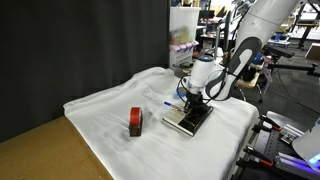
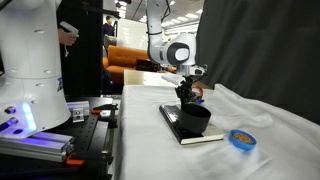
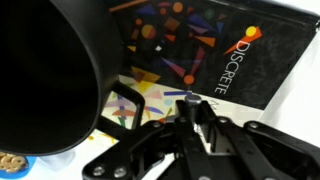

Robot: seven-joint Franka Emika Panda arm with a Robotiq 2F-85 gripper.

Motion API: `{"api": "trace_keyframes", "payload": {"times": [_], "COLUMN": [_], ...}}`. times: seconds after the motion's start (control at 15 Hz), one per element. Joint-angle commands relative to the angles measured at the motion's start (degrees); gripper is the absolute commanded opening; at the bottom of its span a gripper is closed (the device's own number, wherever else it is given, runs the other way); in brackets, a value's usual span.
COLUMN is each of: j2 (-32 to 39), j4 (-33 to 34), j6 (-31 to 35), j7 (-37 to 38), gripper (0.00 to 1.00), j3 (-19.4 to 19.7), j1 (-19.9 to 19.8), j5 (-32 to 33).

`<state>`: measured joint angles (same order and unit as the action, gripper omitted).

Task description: Pick up the pen from on top of the book and put it in the black cup.

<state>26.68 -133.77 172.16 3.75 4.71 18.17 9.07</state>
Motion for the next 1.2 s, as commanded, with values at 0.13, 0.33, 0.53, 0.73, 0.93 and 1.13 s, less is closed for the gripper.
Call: {"api": "trace_keyframes", "payload": {"times": [0.13, 0.33, 0.53, 0.73, 0.93, 1.13], "j2": [0.7, 1.0, 1.1, 1.0, 1.0, 1.0], "j4": [1.5, 1.9, 1.9, 1.8, 1.8, 2.0], "j6": [-0.2, -0.1, -0.1, -0.3, -0.2, -0.2], "j7": [0.4, 0.4, 0.4, 0.5, 0.4, 0.3], "gripper": [0.04, 0.04, 0.04, 0.04, 0.04, 0.04], "j3": [2.2, 2.1, 2.0, 2.0, 2.0, 2.1], "j1": [0.9, 0.9, 1.1, 1.3, 1.5, 1.7], "j5": [2.6, 3.0, 3.0, 3.0, 3.1, 3.3]}}
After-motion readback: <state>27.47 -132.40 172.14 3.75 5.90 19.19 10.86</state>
